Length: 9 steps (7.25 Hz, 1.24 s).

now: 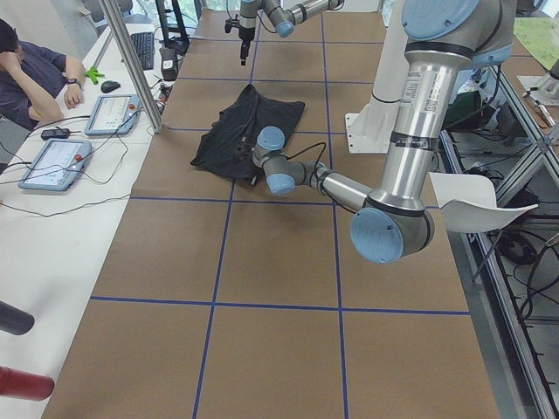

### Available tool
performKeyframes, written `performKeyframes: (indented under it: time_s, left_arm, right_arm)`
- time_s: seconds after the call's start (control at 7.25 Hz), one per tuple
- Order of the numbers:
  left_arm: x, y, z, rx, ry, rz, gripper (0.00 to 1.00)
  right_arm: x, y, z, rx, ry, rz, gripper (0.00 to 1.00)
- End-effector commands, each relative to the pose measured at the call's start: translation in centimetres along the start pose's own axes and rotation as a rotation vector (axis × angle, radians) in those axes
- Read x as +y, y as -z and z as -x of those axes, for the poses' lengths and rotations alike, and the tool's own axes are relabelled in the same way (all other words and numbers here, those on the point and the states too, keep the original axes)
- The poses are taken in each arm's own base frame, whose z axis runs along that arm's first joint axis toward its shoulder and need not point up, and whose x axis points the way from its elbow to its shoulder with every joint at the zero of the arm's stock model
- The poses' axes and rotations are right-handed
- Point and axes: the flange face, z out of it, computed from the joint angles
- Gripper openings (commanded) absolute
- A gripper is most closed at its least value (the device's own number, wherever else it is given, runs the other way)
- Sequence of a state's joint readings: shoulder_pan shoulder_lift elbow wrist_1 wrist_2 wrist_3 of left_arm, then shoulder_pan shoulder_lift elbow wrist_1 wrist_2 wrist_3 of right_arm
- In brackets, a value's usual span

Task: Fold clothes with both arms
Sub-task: 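Drag the shirt edge with the left gripper away from the robot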

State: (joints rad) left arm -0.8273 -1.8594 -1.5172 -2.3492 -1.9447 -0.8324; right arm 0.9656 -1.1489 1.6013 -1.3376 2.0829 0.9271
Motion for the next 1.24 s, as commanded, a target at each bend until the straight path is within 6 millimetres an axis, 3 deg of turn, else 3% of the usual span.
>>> performKeyframes:
  time_s: [0.0, 0.14, 0.41, 0.55, 0.83, 0.97, 1.1]
  left_arm:
    - [-10.0, -4.2, 4.9, -0.119, -0.068, -0.016, 0.00]
    - [-14.6, -6.8, 4.7, -0.155, -0.075, -0.006, 0.00]
    - [-20.1, -9.3, 3.2, -0.206, -0.073, -0.043, 0.00]
    - [-21.7, -10.1, 2.5, -0.218, -0.078, -0.044, 0.00]
    - [-23.3, -8.3, 4.2, -0.224, -0.123, -0.063, 0.00]
    - [-23.8, -7.5, 3.6, -0.213, -0.135, -0.084, 0.99]
    - [-24.6, -6.3, 2.9, -0.199, -0.141, -0.111, 1.00]
  right_arm:
    - [0.0, -0.1, 0.0, 0.001, 0.000, 0.001, 0.99]
    - [0.0, -0.1, 0.0, 0.001, 0.000, 0.001, 0.99]
    - [0.0, 0.0, 0.1, 0.000, 0.000, 0.001, 0.99]
    - [0.0, 0.0, 0.1, 0.000, 0.001, 0.001, 0.99]
    - [0.0, 0.0, 0.1, -0.001, 0.002, 0.000, 0.99]
    - [0.0, 0.0, 0.2, -0.001, 0.003, 0.001, 0.99]
    - [0.0, -0.1, 0.5, -0.002, 0.004, 0.001, 0.99]
